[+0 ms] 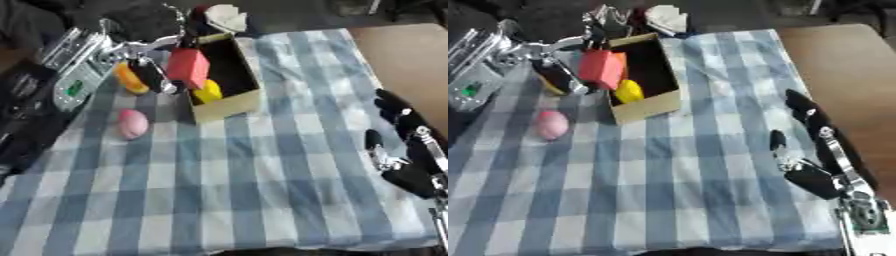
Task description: Pick up objects on the table and place them in the box.
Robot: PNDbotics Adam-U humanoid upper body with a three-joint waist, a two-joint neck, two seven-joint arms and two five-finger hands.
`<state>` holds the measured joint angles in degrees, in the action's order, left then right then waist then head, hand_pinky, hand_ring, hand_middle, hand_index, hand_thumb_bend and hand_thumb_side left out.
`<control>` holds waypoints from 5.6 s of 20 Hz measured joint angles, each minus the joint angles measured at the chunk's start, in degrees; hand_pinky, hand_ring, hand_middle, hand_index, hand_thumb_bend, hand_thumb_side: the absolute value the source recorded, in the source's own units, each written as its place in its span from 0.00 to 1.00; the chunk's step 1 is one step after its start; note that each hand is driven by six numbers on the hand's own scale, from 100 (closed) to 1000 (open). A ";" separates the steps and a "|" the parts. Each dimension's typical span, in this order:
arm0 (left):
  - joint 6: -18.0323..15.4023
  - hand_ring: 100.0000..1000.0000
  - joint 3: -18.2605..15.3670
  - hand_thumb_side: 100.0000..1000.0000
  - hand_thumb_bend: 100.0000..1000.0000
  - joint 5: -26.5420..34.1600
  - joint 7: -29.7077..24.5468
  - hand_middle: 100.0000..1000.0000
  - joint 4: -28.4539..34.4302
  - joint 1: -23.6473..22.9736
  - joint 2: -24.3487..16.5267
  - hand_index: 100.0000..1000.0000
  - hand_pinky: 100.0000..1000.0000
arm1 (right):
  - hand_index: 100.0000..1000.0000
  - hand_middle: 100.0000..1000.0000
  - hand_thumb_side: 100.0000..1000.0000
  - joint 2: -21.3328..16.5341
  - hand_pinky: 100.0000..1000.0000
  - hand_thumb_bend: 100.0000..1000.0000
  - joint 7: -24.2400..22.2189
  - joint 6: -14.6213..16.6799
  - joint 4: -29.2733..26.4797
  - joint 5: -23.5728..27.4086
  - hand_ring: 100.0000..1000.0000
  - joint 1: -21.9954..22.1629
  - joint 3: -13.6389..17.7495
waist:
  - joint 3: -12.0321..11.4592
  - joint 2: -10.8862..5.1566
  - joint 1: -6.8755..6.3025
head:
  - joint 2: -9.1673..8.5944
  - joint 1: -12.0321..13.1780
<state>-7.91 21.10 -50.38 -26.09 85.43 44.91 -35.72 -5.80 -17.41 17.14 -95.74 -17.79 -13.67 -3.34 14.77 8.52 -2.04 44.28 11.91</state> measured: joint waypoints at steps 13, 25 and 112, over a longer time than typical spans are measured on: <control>-1.52 0.55 -0.67 0.04 0.33 -7.65 9.26 0.57 -15.44 3.09 8.83 0.77 0.66 | 1.00 1.00 0.36 0.01 1.00 0.00 -0.50 0.30 0.32 0.35 1.00 -0.45 -0.60 | 1.28 0.01 0.00 | 0.00 1.13; -3.55 0.71 0.43 0.27 0.45 -5.76 12.07 0.73 -14.24 2.42 9.25 0.85 0.76 | 1.00 1.00 0.36 0.06 1.00 0.00 -0.65 0.28 0.33 0.50 1.00 -0.45 -0.60 | 1.31 0.01 0.00 | 0.00 1.12; 6.03 0.67 -7.89 0.33 0.46 -2.99 0.52 0.73 -9.70 -4.29 -6.70 0.85 0.71 | 1.00 1.00 0.35 0.00 1.00 0.00 -1.62 0.04 0.72 1.07 1.00 -1.16 -0.92 | -0.13 1.45 0.01 | -0.52 -2.50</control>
<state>-1.88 13.21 -53.37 -25.57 75.73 40.62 -42.42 -5.80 -19.02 17.18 -95.02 -16.72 -14.82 -4.26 14.63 9.96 -2.03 43.76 9.41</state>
